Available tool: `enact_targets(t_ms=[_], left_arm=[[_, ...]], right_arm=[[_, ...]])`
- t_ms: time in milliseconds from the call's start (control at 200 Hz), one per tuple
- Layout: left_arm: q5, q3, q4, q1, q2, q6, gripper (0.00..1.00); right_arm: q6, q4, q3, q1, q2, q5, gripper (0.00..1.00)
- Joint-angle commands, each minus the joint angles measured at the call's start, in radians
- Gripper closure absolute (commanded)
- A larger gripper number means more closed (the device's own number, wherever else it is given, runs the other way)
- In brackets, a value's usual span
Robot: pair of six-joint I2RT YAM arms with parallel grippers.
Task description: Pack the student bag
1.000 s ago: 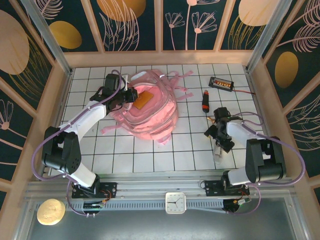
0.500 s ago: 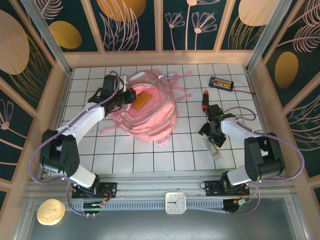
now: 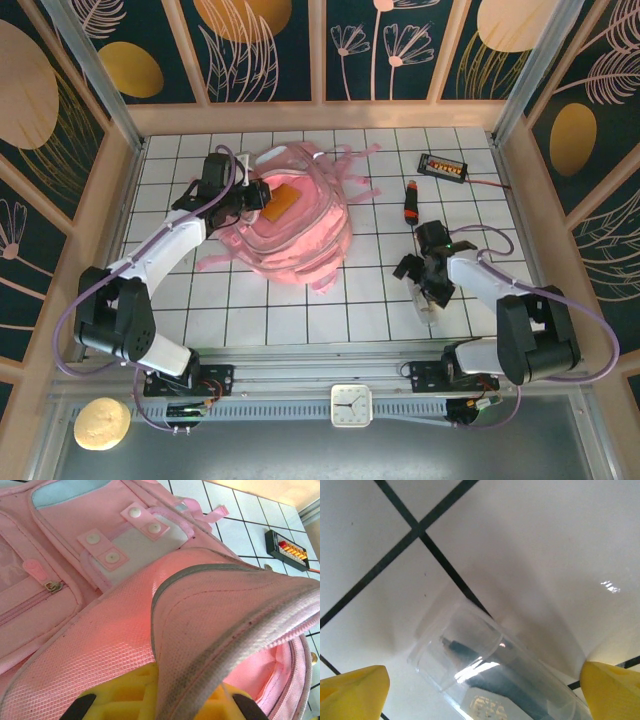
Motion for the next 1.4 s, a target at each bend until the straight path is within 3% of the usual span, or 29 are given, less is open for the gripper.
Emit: enact_targets(t_ms=[0, 170, 470, 816, 1146, 1396], left_arm=[[0.007, 0.003, 0.073, 0.013, -0.066, -0.043, 1.00], [0.011, -0.014, 0.076, 0.012, -0.078, -0.057, 1.00], [0.017, -0.028, 0.075, 0.012, -0.092, -0.075, 1.00], [0.013, -0.037, 0.073, 0.012, -0.106, -0.094, 1.00], [0.023, -0.029, 0.079, 0.012, -0.091, -0.106, 1.00], [0.045, -0.013, 0.084, 0.013, -0.072, -0.117, 1.00]], right_arm=[[0.022, -0.078, -0.049, 0.030, 0.000, -0.108, 0.01], [0.046, -0.075, -0.051, 0.069, -0.008, -0.138, 0.05], [0.011, -0.091, -0.001, 0.103, 0.071, -0.089, 0.36], [-0.029, -0.080, 0.069, 0.110, 0.149, -0.085, 0.50], [-0.031, -0.120, 0.150, 0.110, 0.113, -0.107, 0.55], [0.017, -0.174, 0.371, 0.110, 0.108, -0.181, 0.56]])
